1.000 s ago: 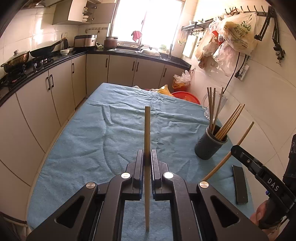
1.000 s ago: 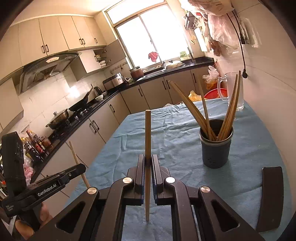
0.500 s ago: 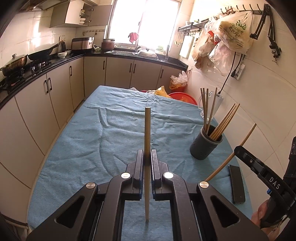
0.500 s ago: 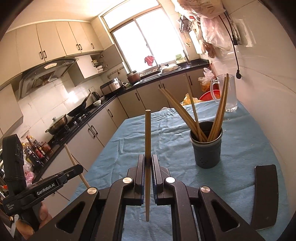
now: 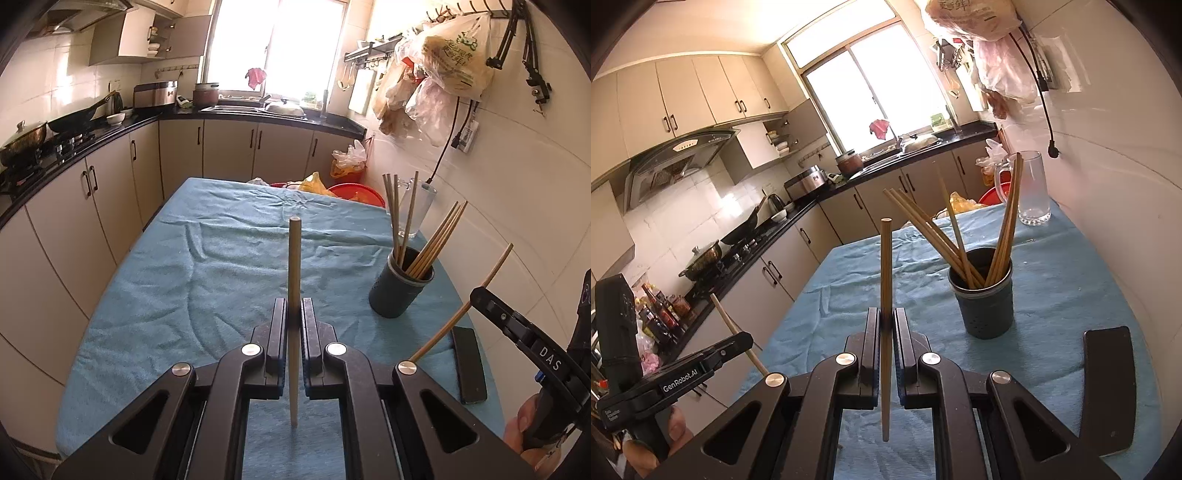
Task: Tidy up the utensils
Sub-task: 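Lift the left tool's chopstick upright toward the holder while the right tool carries its own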
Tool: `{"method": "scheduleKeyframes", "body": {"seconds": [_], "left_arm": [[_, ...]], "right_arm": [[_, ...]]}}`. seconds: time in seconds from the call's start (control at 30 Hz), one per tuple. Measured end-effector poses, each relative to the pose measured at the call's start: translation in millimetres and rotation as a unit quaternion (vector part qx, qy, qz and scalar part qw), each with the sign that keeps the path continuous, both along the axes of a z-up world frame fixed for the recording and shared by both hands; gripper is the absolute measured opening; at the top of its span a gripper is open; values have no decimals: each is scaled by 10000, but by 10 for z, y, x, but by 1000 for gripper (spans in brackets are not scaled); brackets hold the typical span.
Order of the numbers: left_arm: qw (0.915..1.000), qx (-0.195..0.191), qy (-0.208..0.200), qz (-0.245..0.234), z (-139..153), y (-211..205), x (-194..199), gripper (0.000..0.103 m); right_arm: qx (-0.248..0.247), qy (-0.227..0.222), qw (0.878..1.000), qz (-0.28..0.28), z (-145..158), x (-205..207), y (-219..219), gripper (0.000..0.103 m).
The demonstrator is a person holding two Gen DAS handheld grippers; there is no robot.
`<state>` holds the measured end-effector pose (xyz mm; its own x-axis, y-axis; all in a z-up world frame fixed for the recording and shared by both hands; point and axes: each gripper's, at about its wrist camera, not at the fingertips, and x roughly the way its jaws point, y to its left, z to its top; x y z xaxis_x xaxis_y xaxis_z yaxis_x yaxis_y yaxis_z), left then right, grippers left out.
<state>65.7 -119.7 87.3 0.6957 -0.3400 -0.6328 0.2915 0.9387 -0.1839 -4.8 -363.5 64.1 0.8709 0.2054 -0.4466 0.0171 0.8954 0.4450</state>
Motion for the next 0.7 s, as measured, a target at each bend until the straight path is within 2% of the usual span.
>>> {"method": "scheduleKeyframes", "body": {"seconds": [0.7], "left_arm": [[9987,109,-153,-471,236,-499,18,6]], "right_arm": [[82,-212,9988,-423,162,-136,-421,7]]}}
